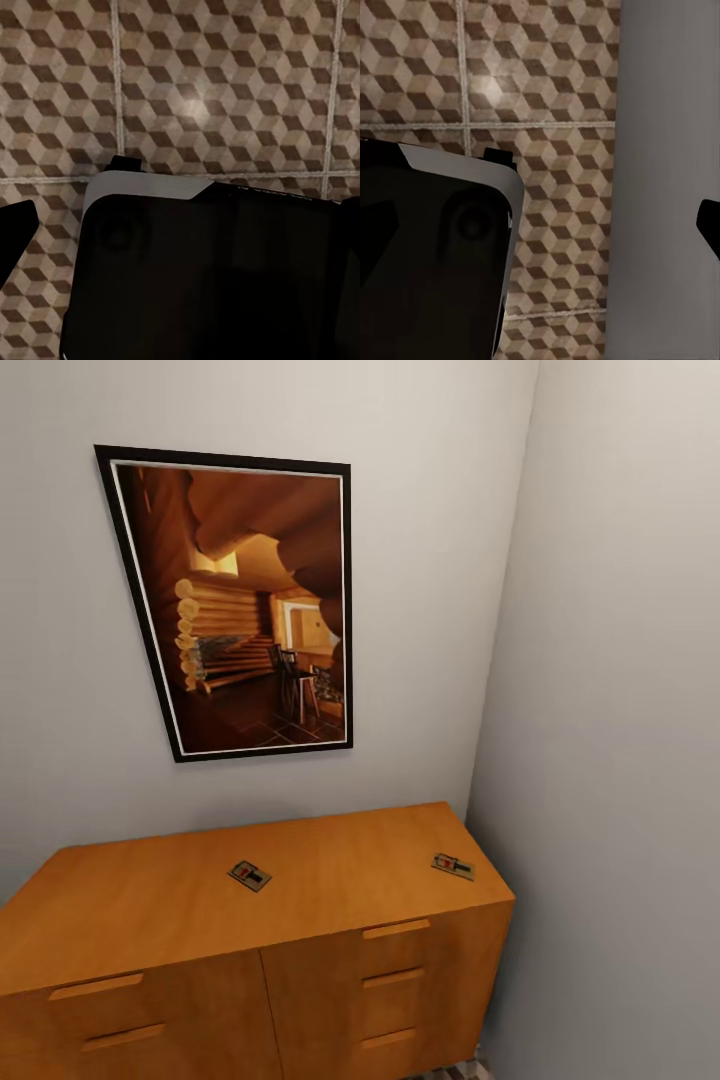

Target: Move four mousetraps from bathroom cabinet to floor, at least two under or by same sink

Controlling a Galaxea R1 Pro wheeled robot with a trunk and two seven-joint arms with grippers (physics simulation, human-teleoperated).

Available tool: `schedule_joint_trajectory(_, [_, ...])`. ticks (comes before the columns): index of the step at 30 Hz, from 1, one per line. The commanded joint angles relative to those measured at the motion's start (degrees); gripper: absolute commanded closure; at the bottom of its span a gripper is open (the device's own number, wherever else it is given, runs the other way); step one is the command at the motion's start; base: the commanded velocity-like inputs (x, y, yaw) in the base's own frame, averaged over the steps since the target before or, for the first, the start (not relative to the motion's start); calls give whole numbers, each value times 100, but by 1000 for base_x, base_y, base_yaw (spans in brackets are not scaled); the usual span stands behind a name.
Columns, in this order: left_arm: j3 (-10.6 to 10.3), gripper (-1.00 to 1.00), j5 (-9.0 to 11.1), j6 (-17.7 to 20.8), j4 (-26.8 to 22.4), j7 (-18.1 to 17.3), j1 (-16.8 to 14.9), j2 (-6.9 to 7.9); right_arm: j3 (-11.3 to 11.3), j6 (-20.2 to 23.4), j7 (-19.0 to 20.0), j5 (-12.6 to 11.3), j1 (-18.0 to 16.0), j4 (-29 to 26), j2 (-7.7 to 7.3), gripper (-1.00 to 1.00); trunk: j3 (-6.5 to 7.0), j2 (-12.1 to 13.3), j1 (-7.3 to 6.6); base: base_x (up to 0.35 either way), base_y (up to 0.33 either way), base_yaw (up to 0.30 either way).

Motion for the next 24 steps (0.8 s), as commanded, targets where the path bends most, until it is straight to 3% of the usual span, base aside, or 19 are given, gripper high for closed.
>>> schedule_joint_trajectory(1, [-49,-100,51,-20,9,-6,-4,-2,26,-26,-18,29,-7,17,-4,-100,-10,-8,2,0,0,0])
schedule_joint_trajectory(24, [-54,-100,51,-20,8,-6,-1,-2,33,-31,-21,31,-6,17,-16,-100,-10,-8,2,0,0,0])
